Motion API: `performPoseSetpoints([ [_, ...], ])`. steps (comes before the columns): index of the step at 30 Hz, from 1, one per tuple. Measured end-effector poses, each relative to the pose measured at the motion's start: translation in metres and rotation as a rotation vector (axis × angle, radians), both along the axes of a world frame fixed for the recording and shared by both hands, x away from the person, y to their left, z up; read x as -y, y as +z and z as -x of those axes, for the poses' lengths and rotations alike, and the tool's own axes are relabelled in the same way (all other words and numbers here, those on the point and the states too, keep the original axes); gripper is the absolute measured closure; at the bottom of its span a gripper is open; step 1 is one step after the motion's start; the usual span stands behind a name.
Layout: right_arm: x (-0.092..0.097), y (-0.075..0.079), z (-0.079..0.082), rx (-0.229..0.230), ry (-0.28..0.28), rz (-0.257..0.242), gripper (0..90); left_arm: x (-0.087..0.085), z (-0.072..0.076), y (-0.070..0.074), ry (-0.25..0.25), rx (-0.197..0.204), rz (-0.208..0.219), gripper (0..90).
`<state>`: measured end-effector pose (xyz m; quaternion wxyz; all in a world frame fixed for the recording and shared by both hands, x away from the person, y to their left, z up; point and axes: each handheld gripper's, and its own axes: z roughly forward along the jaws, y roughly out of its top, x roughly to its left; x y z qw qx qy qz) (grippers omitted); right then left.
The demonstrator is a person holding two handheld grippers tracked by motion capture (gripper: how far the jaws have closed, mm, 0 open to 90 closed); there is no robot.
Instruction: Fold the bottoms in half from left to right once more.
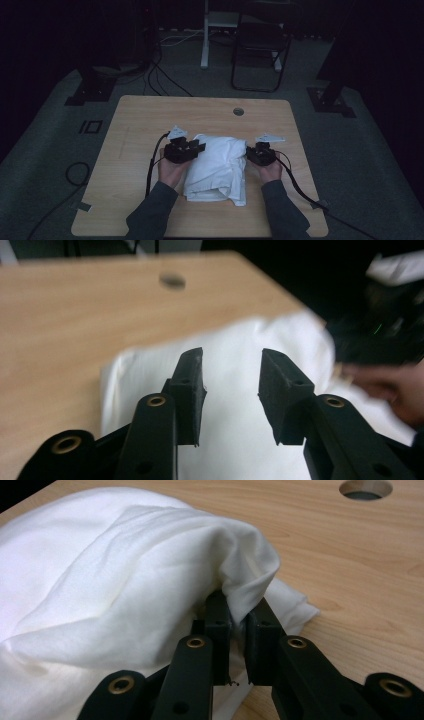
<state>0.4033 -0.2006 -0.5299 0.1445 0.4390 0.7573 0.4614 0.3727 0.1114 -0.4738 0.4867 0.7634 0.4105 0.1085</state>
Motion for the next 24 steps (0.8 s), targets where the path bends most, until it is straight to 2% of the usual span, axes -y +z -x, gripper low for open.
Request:
performPoseSetpoints([
  [3, 0.001, -0.002, -0.002, -0.015, -0.012, 0.001, 79.8, 0.017, -0.001, -0.025, -0.040, -0.037, -0.068, 65.1],
  [5, 0.001, -0.001, -0.001, -0.018, -0.022, 0.012, 74.2, 0.028, 0.001, -0.037, -0.043, -0.038, -0.113, 66.5],
  [6, 0.002, 0.000, 0.001, -0.013, -0.032, 0.023, 68.8, 0.032, 0.002, -0.042, -0.050, -0.035, -0.138, 67.2],
  [7, 0.003, 0.001, 0.003, -0.007, -0.038, 0.035, 65.3, 0.038, 0.004, -0.049, -0.059, -0.023, -0.171, 67.8],
  [8, 0.005, 0.004, 0.005, 0.005, -0.045, 0.053, 60.3, 0.039, 0.004, -0.051, -0.057, -0.021, -0.179, 68.5],
  [10, 0.009, 0.010, 0.010, 0.021, -0.056, 0.062, 53.9, 0.040, 0.002, -0.054, -0.045, -0.037, -0.163, 70.6],
  [11, 0.011, 0.011, 0.012, 0.028, -0.059, 0.063, 51.4, 0.042, 0.002, -0.054, -0.043, -0.034, -0.189, 71.4],
  [12, 0.011, 0.011, 0.012, 0.028, -0.059, 0.063, 51.4, 0.042, 0.002, -0.054, -0.043, -0.034, -0.189, 72.4],
  [14, 0.019, 0.021, 0.022, 0.060, -0.077, 0.054, 45.6, 0.045, 0.003, -0.058, -0.031, -0.012, -0.216, 73.2],
  [19, 0.021, 0.034, 0.035, 0.120, -0.074, 0.023, 40.0, 0.045, 0.004, -0.061, -0.018, 0.005, -0.210, 74.3],
  [24, 0.013, 0.041, 0.038, 0.151, -0.059, 0.009, 37.8, 0.044, 0.005, -0.062, -0.013, 0.008, -0.203, 74.4],
])
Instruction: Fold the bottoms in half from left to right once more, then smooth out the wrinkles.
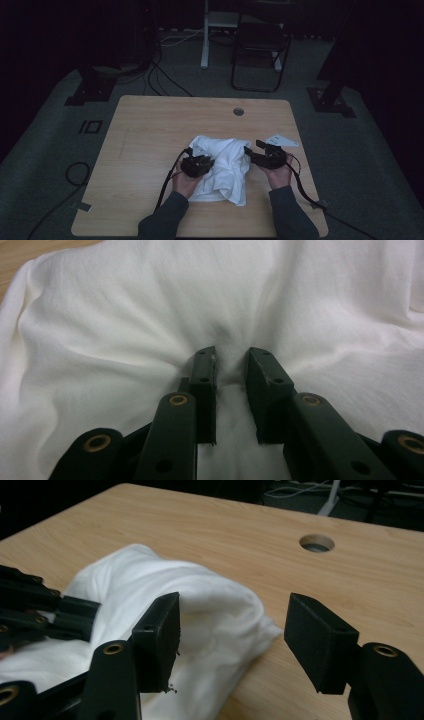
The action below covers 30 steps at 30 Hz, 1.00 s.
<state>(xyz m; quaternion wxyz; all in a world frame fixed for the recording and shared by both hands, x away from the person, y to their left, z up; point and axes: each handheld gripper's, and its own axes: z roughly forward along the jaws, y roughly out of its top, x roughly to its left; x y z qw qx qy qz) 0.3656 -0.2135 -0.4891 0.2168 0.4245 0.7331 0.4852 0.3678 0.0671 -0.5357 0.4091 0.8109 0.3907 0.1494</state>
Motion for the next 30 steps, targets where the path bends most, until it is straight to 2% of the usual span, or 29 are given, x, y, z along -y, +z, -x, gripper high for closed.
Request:
performPoseSetpoints([
  [4, -0.006, 0.003, -0.001, 0.007, 0.015, -0.032, 34.8, 0.000, 0.000, 0.000, 0.003, 0.000, 0.001, 74.4],
  [8, -0.020, -0.003, -0.006, -0.018, 0.045, -0.009, 29.7, 0.000, 0.001, 0.000, 0.005, 0.001, 0.003, 74.4],
  [10, -0.026, -0.009, -0.011, -0.045, 0.062, 0.001, 29.5, 0.000, 0.001, 0.000, 0.006, 0.003, 0.001, 74.4],
  [12, -0.031, -0.017, -0.015, -0.081, 0.053, 0.035, 33.9, 0.000, 0.001, 0.000, 0.005, 0.003, 0.000, 74.4],
  [14, -0.033, -0.024, -0.018, -0.111, 0.066, 0.081, 50.7, 0.000, 0.001, 0.000, 0.005, 0.004, 0.004, 74.4],
  [15, -0.031, -0.028, -0.018, -0.117, 0.064, 0.100, 63.4, -0.001, 0.001, 0.000, 0.005, 0.004, 0.006, 74.4],
  [17, -0.023, -0.032, -0.019, -0.137, 0.028, 0.115, 75.2, -0.001, 0.001, 0.000, 0.004, 0.003, 0.009, 74.4],
  [19, -0.011, -0.035, -0.019, -0.154, -0.005, 0.097, 78.1, -0.002, 0.001, 0.000, 0.001, 0.003, 0.010, 74.4],
  [21, -0.001, -0.038, -0.017, -0.160, -0.044, 0.107, 80.2, -0.002, 0.001, 0.000, 0.002, 0.002, 0.013, 74.4],
  [22, 0.003, -0.038, -0.015, -0.162, -0.065, 0.118, 80.0, -0.002, 0.000, 0.000, 0.004, 0.001, 0.014, 74.4],
  [23, 0.009, -0.040, -0.013, -0.164, -0.093, 0.136, 74.9, -0.002, 0.000, 0.000, 0.005, 0.000, 0.014, 74.4],
  [24, 0.013, -0.040, -0.012, -0.168, -0.099, 0.127, 70.3, -0.002, 0.000, 0.000, 0.004, -0.001, 0.014, 74.3],
  [26, 0.021, -0.037, -0.008, -0.164, -0.091, 0.076, 61.2, -0.001, 0.001, 0.000, 0.006, 0.000, 0.009, 74.4],
  [27, 0.023, -0.033, -0.004, -0.151, -0.066, 0.041, 57.5, 0.000, 0.001, 0.000, 0.008, 0.000, 0.006, 74.4],
  [30, 0.019, -0.022, 0.006, -0.104, -0.035, 0.008, 52.2, 0.000, 0.001, 0.000, 0.008, 0.000, 0.006, 74.3],
])
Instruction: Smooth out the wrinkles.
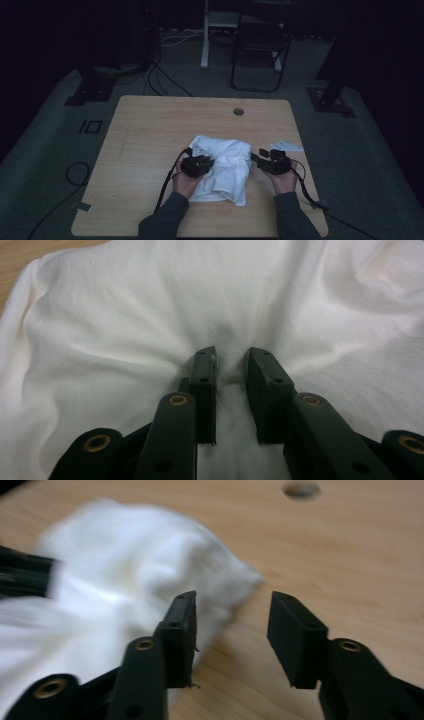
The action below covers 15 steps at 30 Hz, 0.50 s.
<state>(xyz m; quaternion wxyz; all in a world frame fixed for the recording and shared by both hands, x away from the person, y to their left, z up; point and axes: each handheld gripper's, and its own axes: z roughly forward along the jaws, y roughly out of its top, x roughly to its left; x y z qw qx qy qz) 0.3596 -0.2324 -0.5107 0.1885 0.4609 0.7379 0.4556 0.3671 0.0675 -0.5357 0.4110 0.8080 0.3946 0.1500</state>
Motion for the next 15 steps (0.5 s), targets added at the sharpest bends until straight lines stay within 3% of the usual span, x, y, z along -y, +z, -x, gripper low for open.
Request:
performPoseSetpoints([
  [3, -0.013, 0.012, 0.011, 0.046, 0.052, -0.013, 52.3, -0.001, 0.000, 0.000, -0.002, -0.002, 0.003, 74.3],
  [6, -0.027, 0.016, 0.016, 0.062, 0.094, -0.016, 53.5, -0.001, 0.000, 0.000, -0.003, -0.001, 0.003, 74.3],
  [8, -0.036, 0.014, 0.016, 0.055, 0.116, -0.005, 52.9, -0.001, 0.000, 0.000, -0.002, 0.001, 0.005, 74.3],
  [13, -0.059, 0.000, 0.001, 0.010, 0.146, 0.012, 41.3, -0.001, 0.000, 0.000, -0.002, 0.002, 0.004, 74.3],
  [14, -0.062, -0.002, -0.002, 0.005, 0.146, 0.018, 42.8, -0.001, 0.000, 0.000, -0.002, 0.001, 0.005, 74.2],
  [15, -0.064, -0.004, -0.005, -0.008, 0.152, 0.024, 51.5, -0.001, 0.000, 0.000, -0.002, 0.000, 0.007, 74.2],
])
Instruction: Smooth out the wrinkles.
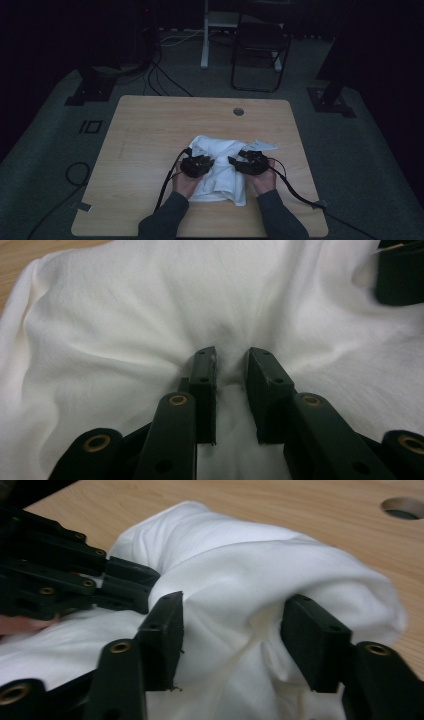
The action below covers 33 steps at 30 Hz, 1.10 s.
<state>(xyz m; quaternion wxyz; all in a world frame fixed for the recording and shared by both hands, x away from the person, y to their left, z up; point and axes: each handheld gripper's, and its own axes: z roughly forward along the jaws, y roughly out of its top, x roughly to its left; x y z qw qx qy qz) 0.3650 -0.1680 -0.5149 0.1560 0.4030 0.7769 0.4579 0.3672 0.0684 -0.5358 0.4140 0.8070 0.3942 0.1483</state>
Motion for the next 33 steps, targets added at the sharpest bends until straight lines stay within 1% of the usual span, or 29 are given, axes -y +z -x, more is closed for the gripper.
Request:
performPoseSetpoints([
  [1, -0.001, -0.001, -0.002, -0.007, 0.005, 0.011, 63.5, 0.000, 0.000, 0.000, -0.001, 0.000, 0.002, 74.2],
  [2, -0.001, -0.003, -0.003, -0.014, -0.008, 0.036, 76.1, -0.001, 0.000, 0.000, 0.000, 0.001, 0.004, 74.1],
  [3, 0.001, -0.003, -0.002, -0.012, -0.026, 0.049, 81.7, -0.002, 0.000, 0.000, -0.002, -0.002, 0.013, 74.1],
  [4, 0.006, -0.002, -0.001, -0.012, -0.047, 0.049, 86.6, -0.003, 0.000, 0.001, -0.003, -0.006, 0.019, 73.9],
  [6, 0.017, -0.002, 0.001, -0.013, -0.073, 0.036, 87.5, -0.005, 0.000, 0.002, -0.006, -0.011, 0.037, 73.4],
  [8, 0.024, -0.005, 0.003, -0.025, -0.075, 0.036, 87.5, -0.006, 0.000, 0.004, -0.021, -0.014, 0.052, 71.7],
  [10, 0.027, -0.009, 0.004, -0.033, -0.071, 0.042, 87.5, -0.008, 0.002, 0.012, -0.035, -0.020, 0.073, 68.0],
  [12, 0.028, -0.011, 0.003, -0.034, -0.072, 0.042, 87.5, -0.010, 0.009, 0.022, -0.038, -0.009, 0.098, 65.1],
  [13, 0.028, -0.011, 0.003, -0.036, -0.074, 0.041, 87.4, -0.010, 0.014, 0.028, -0.051, 0.008, 0.104, 64.2],
  [14, 0.027, -0.011, 0.002, -0.039, -0.075, 0.038, 87.1, -0.009, 0.018, 0.032, -0.060, 0.020, 0.102, 63.7],
  [15, 0.027, -0.012, 0.002, -0.039, -0.074, 0.037, 86.9, -0.007, 0.025, 0.036, -0.078, 0.031, 0.102, 63.3],
  [16, 0.027, -0.012, 0.001, -0.041, -0.072, 0.038, 86.8, -0.006, 0.028, 0.039, -0.097, 0.033, 0.108, 63.4],
  [17, 0.027, -0.011, 0.001, -0.041, -0.071, 0.037, 86.4, -0.004, 0.034, 0.041, -0.122, 0.033, 0.127, 63.3],
  [19, 0.028, -0.010, 0.003, -0.038, -0.073, 0.035, 84.4, 0.001, 0.044, 0.043, -0.162, 0.039, 0.135, 63.5],
  [20, 0.028, -0.008, 0.004, -0.034, -0.074, 0.034, 81.9, 0.004, 0.048, 0.042, -0.183, 0.026, 0.139, 63.5],
  [21, 0.029, -0.007, 0.005, -0.032, -0.080, 0.034, 77.4, 0.008, 0.053, 0.039, -0.202, 0.012, 0.138, 63.6],
  [22, 0.030, -0.005, 0.006, -0.026, -0.084, 0.032, 71.1, 0.011, 0.056, 0.037, -0.214, 0.005, 0.132, 63.7],
  [23, 0.030, -0.003, 0.008, -0.022, -0.085, 0.028, 66.8, 0.017, 0.061, 0.032, -0.230, -0.004, 0.123, 63.6],
  [24, 0.031, 0.000, 0.011, -0.009, -0.085, 0.016, 62.7, 0.020, 0.063, 0.028, -0.242, -0.010, 0.117, 63.6],
  [25, 0.032, 0.002, 0.014, -0.002, -0.083, 0.013, 60.3, 0.026, 0.067, 0.022, -0.251, -0.019, 0.105, 63.5],
  [26, 0.032, 0.005, 0.019, 0.014, -0.077, 0.006, 57.6, 0.028, 0.068, 0.018, -0.254, -0.024, 0.096, 63.4],
  [28, 0.033, 0.008, 0.027, 0.031, -0.052, -0.012, 55.9, 0.034, 0.070, 0.010, -0.260, -0.033, 0.087, 63.3],
  [29, 0.033, 0.008, 0.030, 0.036, -0.046, -0.013, 55.3, 0.037, 0.071, 0.006, -0.265, -0.036, 0.081, 63.3],
  [30, 0.031, 0.006, 0.034, 0.030, -0.031, -0.012, 54.8, 0.039, 0.071, 0.003, -0.269, -0.036, 0.076, 63.2],
  [31, 0.029, 0.004, 0.035, 0.025, -0.019, -0.002, 54.6, 0.041, 0.070, 0.000, -0.269, -0.036, 0.072, 63.3],
  [32, 0.025, -0.002, 0.037, 0.009, -0.005, 0.023, 54.1, 0.042, 0.069, -0.002, -0.266, -0.037, 0.072, 63.4],
  [33, 0.022, -0.006, 0.038, 0.005, 0.001, 0.040, 54.4, 0.042, 0.066, -0.005, -0.258, -0.042, 0.075, 63.6],
])
